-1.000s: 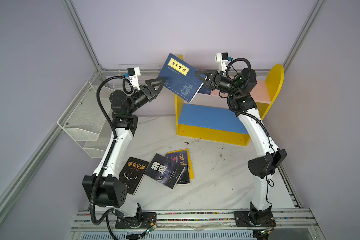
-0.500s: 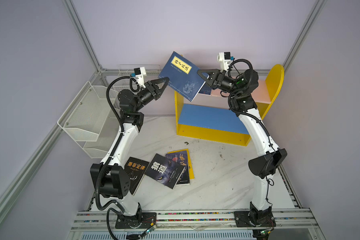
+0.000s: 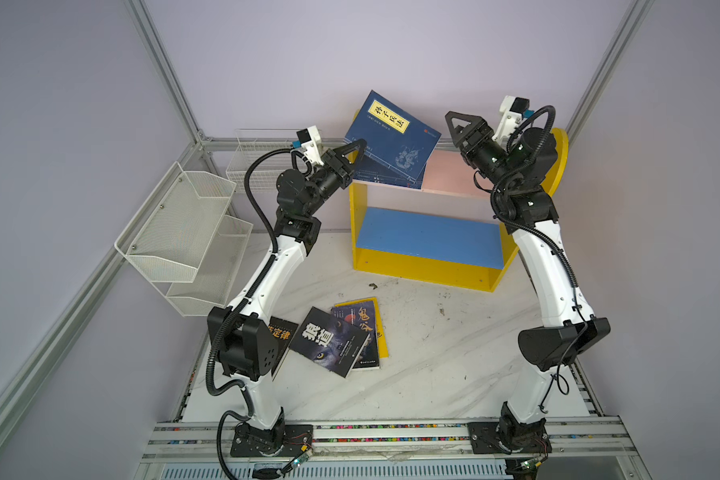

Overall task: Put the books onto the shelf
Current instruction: 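Raise the book to the shelf with the right gripper while the left grips it, then lay the blue book onto the stack on the pink shelf with both grippers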

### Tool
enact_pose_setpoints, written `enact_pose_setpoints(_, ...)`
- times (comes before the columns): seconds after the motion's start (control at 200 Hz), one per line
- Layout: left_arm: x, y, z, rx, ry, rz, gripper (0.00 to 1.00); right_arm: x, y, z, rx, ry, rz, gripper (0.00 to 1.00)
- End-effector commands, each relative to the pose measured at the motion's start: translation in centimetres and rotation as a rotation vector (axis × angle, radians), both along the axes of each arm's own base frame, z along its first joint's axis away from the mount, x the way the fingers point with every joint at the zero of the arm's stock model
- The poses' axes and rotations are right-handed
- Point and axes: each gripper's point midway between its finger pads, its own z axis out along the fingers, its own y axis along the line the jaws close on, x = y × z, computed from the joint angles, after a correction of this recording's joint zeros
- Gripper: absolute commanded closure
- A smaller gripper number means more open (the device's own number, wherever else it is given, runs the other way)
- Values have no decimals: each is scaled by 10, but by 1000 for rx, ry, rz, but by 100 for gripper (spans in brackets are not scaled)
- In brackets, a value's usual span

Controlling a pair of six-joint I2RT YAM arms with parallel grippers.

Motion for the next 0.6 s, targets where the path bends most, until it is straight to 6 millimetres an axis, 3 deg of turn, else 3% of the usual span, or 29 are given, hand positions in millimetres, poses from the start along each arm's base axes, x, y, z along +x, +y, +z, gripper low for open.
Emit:
enact_pose_setpoints(0.0,-27,11,74,-34,-156,151,100,13,-22,-22,-83,67,-179,26)
enact_pose_setpoints(0.24,-6,2,58,6,-49,247,100,33,-17,-61,-154,168,-211,27)
enact_pose_setpoints(0.39,4,-2,44,23,4,271,100,45,-3,-84,-194,229,-188,27)
enact_pose_setpoints(0.595,16,-6,28,44,57,289,100,47,17,-102,-197,266,-121,27)
